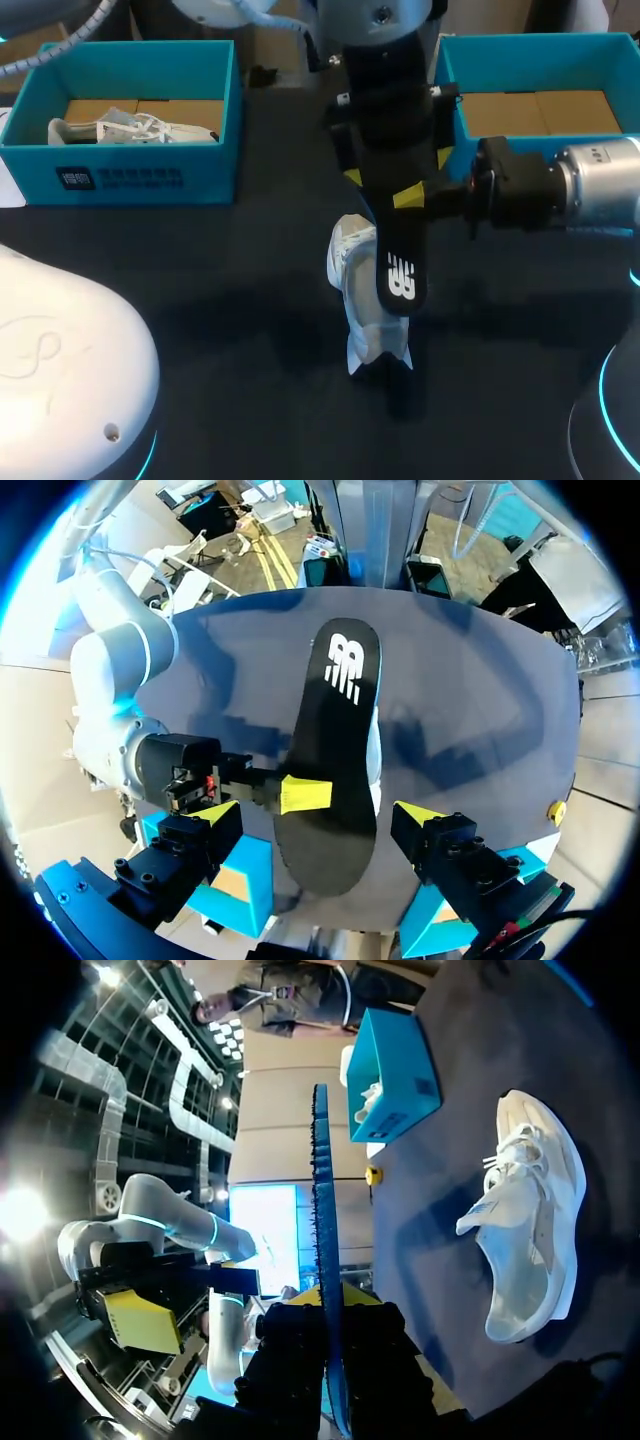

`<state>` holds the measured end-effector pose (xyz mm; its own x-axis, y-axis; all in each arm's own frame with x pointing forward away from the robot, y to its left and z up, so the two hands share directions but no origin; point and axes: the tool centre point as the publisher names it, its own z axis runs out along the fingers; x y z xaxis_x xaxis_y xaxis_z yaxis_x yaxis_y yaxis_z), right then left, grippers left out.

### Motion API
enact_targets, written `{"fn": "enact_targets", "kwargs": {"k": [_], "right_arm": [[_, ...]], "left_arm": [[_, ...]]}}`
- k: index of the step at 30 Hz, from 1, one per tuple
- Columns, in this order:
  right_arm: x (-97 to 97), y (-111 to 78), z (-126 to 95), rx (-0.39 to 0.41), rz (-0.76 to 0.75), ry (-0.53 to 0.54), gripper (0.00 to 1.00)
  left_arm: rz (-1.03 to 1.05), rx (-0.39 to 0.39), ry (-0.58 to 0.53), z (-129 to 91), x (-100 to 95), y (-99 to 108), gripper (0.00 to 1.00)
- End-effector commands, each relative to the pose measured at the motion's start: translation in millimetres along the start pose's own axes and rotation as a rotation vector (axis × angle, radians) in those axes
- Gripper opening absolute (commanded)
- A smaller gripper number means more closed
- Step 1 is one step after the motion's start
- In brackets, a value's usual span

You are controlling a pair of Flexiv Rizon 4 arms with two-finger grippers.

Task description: Take the shoe out of the shoebox, open the shoe tongue, remove and reinsert the insole, then place the shoe into the shoebox

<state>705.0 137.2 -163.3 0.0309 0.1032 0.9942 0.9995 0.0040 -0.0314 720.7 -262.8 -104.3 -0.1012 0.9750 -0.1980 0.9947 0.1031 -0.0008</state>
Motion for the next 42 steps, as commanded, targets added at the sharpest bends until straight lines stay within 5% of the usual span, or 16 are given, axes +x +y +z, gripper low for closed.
{"fn": "enact_targets", "kwargs": {"k": [1, 13, 33, 42], "right_arm": [[-0.3, 2.6, 1, 0.004, 0.003, -0.002, 0.00], [0.6, 5.8, -3, 0.002, 0.009, -0.003, 0.00], [7.3, 0.6, -10, -0.011, 0.029, -0.015, 0.00], [11.6, -5.1, -14, -0.029, 0.035, -0.023, 0.00]], "left_arm": [[0.000, -0.002, 0.001, -4, -0.3, 1, 1.00], [-0.006, -0.011, -0.103, 2, 8.0, 6, 1.00], [0.031, -0.018, -0.690, -7, 41.4, 5, 1.00], [0.028, -0.035, -0.867, -13, 50.4, 0, 1.00]]}}
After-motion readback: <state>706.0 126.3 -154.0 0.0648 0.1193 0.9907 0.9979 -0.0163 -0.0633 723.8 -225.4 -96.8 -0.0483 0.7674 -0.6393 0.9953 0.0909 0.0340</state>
